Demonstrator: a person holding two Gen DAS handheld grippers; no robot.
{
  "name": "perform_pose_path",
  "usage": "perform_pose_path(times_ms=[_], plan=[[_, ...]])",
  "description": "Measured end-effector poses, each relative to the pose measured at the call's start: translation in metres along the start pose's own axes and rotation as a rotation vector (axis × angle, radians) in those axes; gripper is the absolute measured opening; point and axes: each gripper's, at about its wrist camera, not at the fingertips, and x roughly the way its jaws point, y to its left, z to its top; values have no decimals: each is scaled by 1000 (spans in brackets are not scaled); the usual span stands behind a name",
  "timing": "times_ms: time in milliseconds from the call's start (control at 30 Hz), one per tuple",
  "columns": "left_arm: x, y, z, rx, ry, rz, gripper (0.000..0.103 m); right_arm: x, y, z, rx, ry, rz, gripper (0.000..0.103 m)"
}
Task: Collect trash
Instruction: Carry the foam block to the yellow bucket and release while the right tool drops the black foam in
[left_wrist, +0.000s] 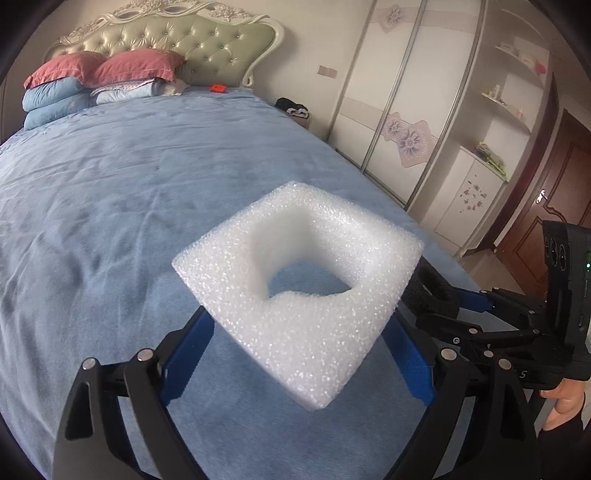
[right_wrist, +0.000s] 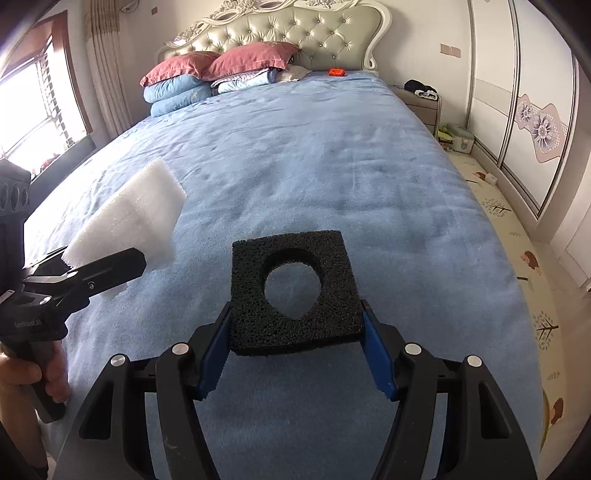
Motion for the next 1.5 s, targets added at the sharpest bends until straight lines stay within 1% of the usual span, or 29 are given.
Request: perform_pose_path(times_ms=[133, 267, 467, 633, 867, 1067, 1167, 1333, 1500], plan=[[1, -37, -5, 47, 23, -50, 91, -32, -19, -15, 32, -46, -7, 63], [8, -86, -11, 124, 35, -89, 91, -68, -47, -33, 71, -97, -31, 63], [29, -168, -18, 212, 83, -205, 91, -116, -105, -63, 142, -148, -106, 63], [53, -232, -24, 280, 133, -286, 91, -148, -159, -91, 213, -164, -182, 63], [98, -320, -36, 398, 231, -352, 91, -181, -229, -131, 318, -165, -280, 63], [143, -383, -46, 460, 335, -399, 91, -192, -274, -167, 385, -128, -341, 63], [167, -408, -50, 492, 384, -402, 91, -191, -292, -181, 413, -104, -362, 64], [204, -435, -50, 518, 475, -391, 91, -177, -324, -200, 443, -37, -379, 64], [230, -446, -53, 541, 539, -357, 91, -157, -345, -211, 478, 14, -381, 64]])
